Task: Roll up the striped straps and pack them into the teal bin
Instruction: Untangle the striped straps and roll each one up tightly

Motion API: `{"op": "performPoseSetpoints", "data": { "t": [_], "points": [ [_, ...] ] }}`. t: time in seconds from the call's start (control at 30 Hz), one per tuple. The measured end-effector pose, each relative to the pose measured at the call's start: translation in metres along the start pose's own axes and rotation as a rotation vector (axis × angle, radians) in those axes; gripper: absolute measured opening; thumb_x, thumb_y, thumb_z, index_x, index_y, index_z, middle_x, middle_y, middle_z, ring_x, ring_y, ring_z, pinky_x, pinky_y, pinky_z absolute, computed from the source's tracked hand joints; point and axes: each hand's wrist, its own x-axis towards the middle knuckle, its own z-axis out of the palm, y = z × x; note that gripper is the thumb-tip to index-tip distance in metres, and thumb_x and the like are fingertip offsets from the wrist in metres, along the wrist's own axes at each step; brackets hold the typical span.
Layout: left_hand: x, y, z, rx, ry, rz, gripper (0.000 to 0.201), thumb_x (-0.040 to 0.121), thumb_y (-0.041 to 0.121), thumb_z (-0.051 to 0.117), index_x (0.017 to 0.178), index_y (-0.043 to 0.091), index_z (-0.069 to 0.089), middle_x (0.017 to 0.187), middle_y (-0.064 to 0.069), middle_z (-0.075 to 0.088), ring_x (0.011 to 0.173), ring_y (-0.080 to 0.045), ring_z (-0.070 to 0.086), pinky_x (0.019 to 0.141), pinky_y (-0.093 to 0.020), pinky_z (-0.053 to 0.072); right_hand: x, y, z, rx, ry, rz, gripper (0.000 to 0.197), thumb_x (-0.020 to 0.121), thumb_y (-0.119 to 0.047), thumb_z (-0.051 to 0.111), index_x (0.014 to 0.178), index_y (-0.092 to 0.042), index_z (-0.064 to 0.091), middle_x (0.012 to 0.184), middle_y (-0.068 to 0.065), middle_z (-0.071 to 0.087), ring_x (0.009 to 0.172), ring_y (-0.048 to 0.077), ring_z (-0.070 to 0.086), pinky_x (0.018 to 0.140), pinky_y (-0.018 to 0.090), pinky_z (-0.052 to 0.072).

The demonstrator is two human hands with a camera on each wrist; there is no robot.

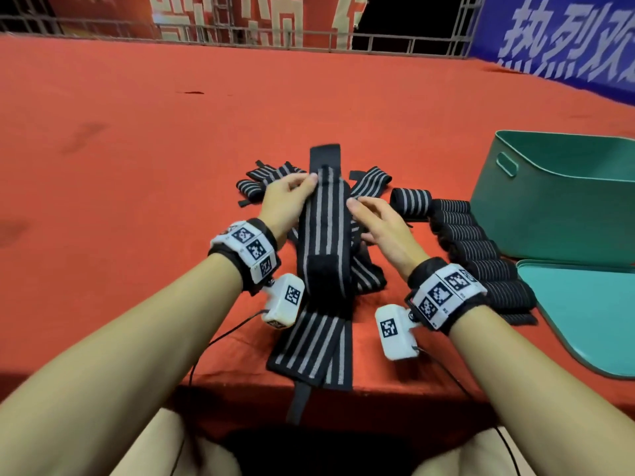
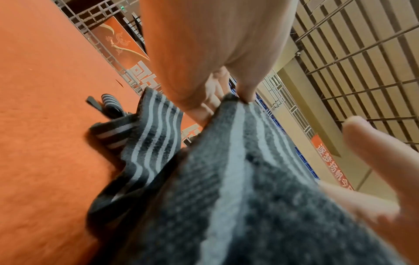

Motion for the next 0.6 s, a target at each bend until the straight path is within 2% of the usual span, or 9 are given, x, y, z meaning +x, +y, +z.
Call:
{"op": "performPoseSetpoints", "data": {
  "t": [0.1,0.17,0.2,0.3,0.4,0.47,0.53,0.6],
  "points": [
    [-0.011,-0.007,0.003,-0.010,-0.086,-0.028,0.010,0.101,0.021,0.064,0.101,0.016,0.072,0.092,-0.002,0.071,0.078,-0.011,0.067,0.060,-0.021,0.052,0.013,0.001,0.010,0.066,-0.002,-0.038,0.049,0.096,-0.042,0.068,0.136,-0.016,0.059,0.126,-0.005,0.069,0.118,0.007,0.065,0.100,0.038,0.055],
    [-0.017,-0.014,0.003,0.013,-0.135,-0.076,0.009,0.099,0.022,0.066,0.100,0.016,0.072,0.088,0.002,0.070,0.075,-0.010,0.067,0.056,-0.021,0.050,0.018,0.005,0.016,0.145,0.053,-0.081,0.027,0.101,-0.024,0.065,0.124,-0.011,0.067,0.111,-0.003,0.074,0.103,0.010,0.070,0.084,0.032,0.059],
    [-0.020,-0.017,0.003,0.034,-0.156,-0.109,0.009,0.099,0.023,0.066,0.100,0.016,0.071,0.086,0.003,0.069,0.070,-0.010,0.066,0.052,-0.020,0.049,0.021,0.009,0.018,0.139,0.081,-0.108,0.018,0.100,-0.019,0.064,0.115,-0.010,0.071,0.105,-0.001,0.075,0.097,0.011,0.071,0.081,0.030,0.057],
    [-0.026,-0.029,0.000,0.045,-0.195,-0.179,0.007,0.099,0.022,0.065,0.097,0.015,0.066,0.074,0.005,0.062,0.049,-0.005,0.058,0.043,-0.016,0.041,0.025,0.027,0.021,0.116,0.105,-0.120,0.011,0.098,-0.011,0.067,0.101,-0.011,0.077,0.100,0.002,0.078,0.094,0.013,0.072,0.084,0.028,0.057],
    [-0.026,-0.037,-0.004,0.042,-0.260,-0.234,0.015,0.101,0.026,0.063,0.091,0.015,0.062,0.061,0.010,0.058,0.043,-0.005,0.052,0.041,-0.016,0.036,0.026,0.040,0.023,0.182,0.068,-0.066,0.014,0.096,-0.008,0.066,0.107,-0.006,0.076,0.105,0.008,0.078,0.098,0.019,0.073,0.088,0.033,0.059],
    [-0.026,-0.041,-0.006,0.027,-0.301,-0.257,0.022,0.103,0.032,0.059,0.092,0.013,0.060,0.061,0.009,0.058,0.045,-0.006,0.055,0.042,-0.017,0.038,0.027,0.045,0.024,0.207,0.039,-0.047,0.020,0.096,-0.004,0.065,0.114,-0.004,0.072,0.107,0.009,0.077,0.094,0.015,0.073,0.082,0.028,0.058],
    [-0.024,-0.048,-0.006,0.015,-0.312,-0.279,0.026,0.102,0.035,0.061,0.091,0.011,0.060,0.075,-0.005,0.060,0.063,-0.017,0.064,0.053,-0.021,0.044,0.026,0.052,0.026,0.233,0.013,-0.013,0.023,0.094,-0.002,0.065,0.116,-0.005,0.071,0.109,0.012,0.076,0.093,0.017,0.072,0.080,0.029,0.059],
    [-0.025,-0.058,-0.006,0.008,-0.329,-0.305,0.025,0.098,0.035,0.066,0.091,0.011,0.060,0.087,-0.013,0.054,0.081,-0.027,0.059,0.066,-0.030,0.042,0.025,0.061,0.027,0.252,-0.015,0.050,0.022,0.093,-0.004,0.065,0.114,-0.008,0.072,0.110,0.016,0.075,0.091,0.020,0.071,0.078,0.033,0.058]
  ]
}}
